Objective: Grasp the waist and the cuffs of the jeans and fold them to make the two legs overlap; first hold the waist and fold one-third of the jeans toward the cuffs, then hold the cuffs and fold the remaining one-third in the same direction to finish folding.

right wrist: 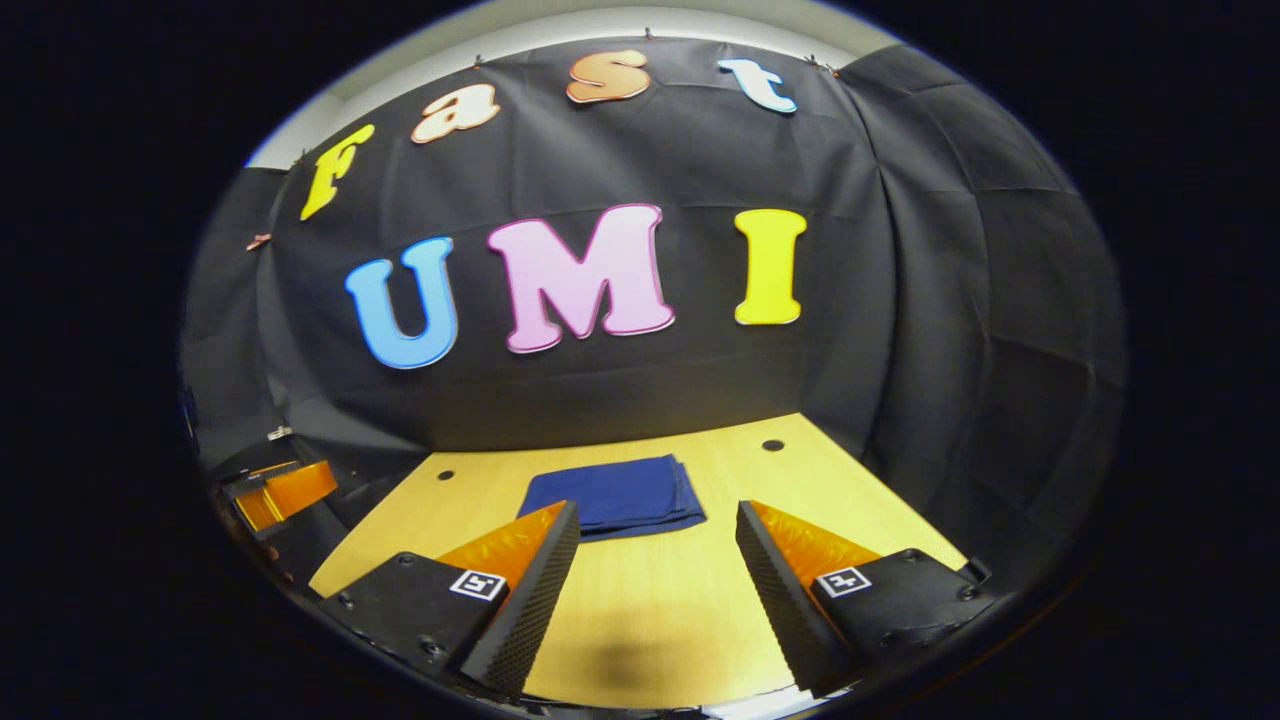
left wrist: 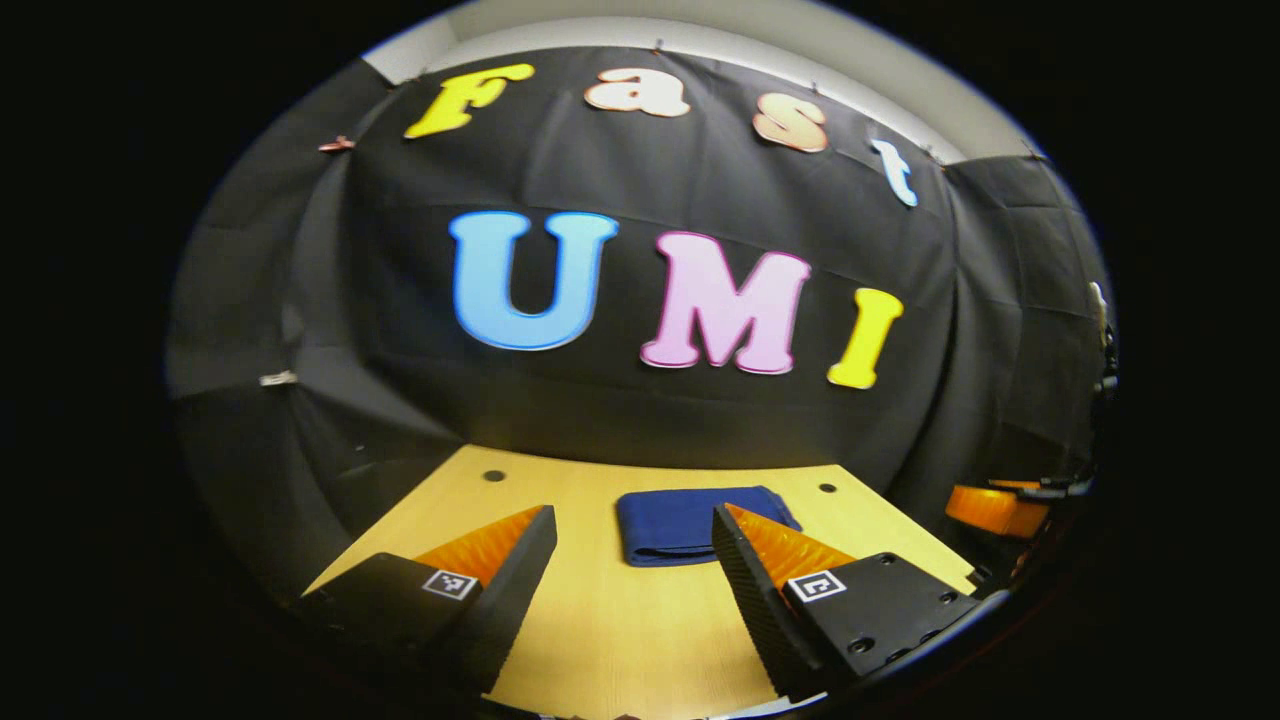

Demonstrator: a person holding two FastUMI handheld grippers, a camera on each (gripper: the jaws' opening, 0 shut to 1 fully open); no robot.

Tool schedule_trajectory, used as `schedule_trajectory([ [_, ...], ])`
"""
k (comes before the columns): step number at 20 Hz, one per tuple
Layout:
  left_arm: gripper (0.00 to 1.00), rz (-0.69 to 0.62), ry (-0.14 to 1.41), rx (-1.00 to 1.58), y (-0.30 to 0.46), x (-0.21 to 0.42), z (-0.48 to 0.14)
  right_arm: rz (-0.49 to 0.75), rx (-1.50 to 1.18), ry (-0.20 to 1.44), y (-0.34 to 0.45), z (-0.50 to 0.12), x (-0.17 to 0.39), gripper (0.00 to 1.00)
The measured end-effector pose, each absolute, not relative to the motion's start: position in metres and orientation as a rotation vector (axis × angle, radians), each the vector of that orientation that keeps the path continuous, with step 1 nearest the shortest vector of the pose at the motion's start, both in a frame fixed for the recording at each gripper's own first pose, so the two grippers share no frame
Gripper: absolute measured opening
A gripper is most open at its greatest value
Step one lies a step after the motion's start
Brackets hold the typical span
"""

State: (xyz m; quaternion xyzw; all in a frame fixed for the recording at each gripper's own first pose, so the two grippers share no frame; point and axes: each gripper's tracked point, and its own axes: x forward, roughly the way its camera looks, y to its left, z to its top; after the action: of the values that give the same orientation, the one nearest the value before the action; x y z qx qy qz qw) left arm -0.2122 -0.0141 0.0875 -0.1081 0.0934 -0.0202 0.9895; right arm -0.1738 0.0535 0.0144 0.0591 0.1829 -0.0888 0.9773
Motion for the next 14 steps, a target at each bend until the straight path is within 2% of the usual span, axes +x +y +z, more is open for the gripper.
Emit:
schedule_trajectory([
  [2,0.97,-0.043,0.202,-0.292,-0.026,-0.24,0.076,-0.126,0.083,0.383,0.07,0.014,-0.184,0.98],
  [5,0.97,-0.071,0.243,-0.238,-0.029,-0.254,0.059,-0.104,0.089,0.378,0.083,0.012,-0.188,1.0],
  [8,0.97,-0.109,0.187,-0.231,-0.033,-0.25,0.081,-0.081,0.082,0.355,0.093,0.021,-0.188,0.98],
  [14,0.97,-0.119,0.212,-0.217,-0.028,-0.253,0.074,-0.156,0.039,0.222,0.055,0.07,-0.185,0.97],
])
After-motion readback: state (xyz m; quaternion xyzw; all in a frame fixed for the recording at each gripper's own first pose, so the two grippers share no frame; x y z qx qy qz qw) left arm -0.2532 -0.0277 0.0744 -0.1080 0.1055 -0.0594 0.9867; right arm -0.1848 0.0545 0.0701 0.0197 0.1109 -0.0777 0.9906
